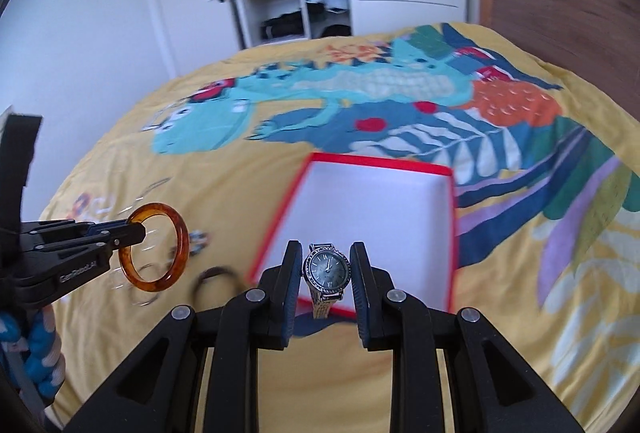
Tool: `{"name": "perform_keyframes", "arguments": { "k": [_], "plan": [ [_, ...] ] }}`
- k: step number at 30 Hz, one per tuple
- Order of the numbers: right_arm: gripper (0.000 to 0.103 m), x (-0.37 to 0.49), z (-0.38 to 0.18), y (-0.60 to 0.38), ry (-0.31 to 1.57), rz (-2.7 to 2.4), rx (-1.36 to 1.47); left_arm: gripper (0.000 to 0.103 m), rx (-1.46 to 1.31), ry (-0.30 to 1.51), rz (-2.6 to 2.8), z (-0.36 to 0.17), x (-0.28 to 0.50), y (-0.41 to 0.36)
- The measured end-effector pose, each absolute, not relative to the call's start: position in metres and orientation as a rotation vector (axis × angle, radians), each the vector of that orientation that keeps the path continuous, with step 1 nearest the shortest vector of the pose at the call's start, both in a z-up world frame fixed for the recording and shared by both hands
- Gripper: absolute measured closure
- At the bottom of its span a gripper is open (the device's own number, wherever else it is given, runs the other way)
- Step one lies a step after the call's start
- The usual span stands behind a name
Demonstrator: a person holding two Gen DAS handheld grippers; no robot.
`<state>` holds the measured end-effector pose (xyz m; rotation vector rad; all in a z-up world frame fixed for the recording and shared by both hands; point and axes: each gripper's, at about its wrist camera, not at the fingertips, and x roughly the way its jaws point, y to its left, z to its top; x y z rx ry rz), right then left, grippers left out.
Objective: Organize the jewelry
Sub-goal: 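Carry the amber bangle and watch into the red box and release both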
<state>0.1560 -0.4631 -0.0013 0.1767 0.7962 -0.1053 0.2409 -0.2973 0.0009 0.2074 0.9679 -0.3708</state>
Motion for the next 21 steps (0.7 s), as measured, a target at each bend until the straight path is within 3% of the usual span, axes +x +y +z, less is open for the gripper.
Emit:
{"name": "perform_keyframes", "arguments": {
  "k": [8,21],
  "plan": [
    [0.079,0.191,-0.060,-0.515,0.875,-0.157,0.208,0.094,0.292,1.019,-0.438,-0.049,0.271,-0.382],
    [0.079,0.188,-0.111,-0.518,0.983,-0.162,0.199,0.091,0.369,1.066,-0.429,-0.096,0.273,-0.398]
  ]
}}
